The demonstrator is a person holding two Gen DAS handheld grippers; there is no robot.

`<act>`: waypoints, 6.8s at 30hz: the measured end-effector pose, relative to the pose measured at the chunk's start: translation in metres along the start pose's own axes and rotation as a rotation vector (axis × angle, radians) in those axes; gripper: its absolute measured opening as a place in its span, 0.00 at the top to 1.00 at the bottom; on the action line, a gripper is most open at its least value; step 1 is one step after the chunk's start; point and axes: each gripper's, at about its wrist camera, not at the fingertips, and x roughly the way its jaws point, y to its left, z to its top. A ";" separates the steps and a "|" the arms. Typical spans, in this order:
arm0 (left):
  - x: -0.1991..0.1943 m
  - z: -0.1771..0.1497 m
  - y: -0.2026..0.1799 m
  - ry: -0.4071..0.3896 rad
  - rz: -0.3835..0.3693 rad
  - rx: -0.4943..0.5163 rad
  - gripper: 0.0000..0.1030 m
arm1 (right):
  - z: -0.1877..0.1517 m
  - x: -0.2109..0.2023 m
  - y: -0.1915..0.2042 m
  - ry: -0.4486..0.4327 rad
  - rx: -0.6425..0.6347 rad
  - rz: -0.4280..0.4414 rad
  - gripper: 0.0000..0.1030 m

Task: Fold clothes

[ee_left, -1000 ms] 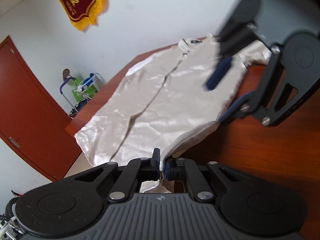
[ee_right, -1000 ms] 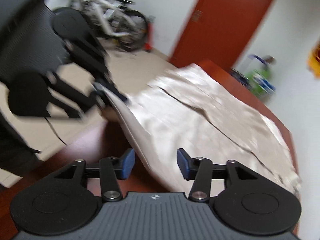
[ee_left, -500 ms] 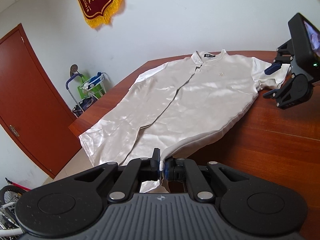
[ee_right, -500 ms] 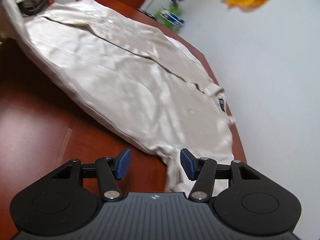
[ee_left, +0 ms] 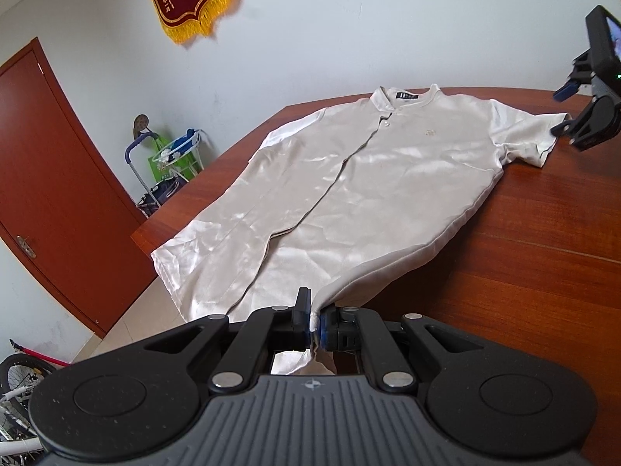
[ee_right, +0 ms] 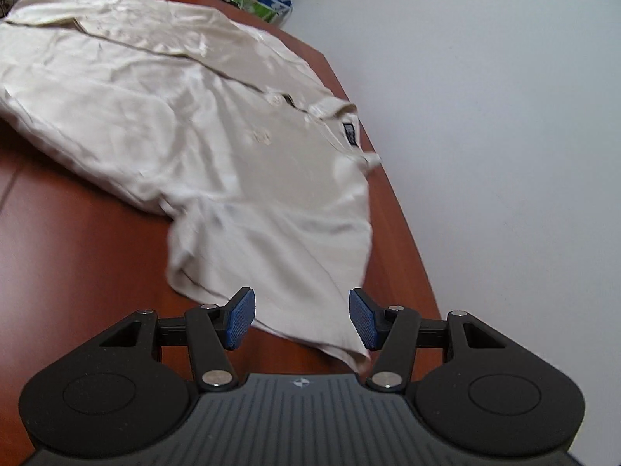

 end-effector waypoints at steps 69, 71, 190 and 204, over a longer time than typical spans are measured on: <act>0.114 0.053 0.233 -0.039 -0.309 -0.268 0.96 | 0.279 0.091 -0.074 -0.073 0.114 -0.292 0.98; 0.122 0.057 0.244 -0.047 -0.315 -0.266 0.96 | 0.296 0.102 -0.073 -0.070 0.120 -0.296 0.98; 0.345 0.024 0.405 0.460 -0.223 -0.507 0.75 | 0.507 0.245 0.079 0.012 0.516 0.386 0.50; 0.323 0.011 0.422 0.383 -0.320 -0.310 0.58 | 0.457 0.107 0.140 0.043 0.546 0.406 0.50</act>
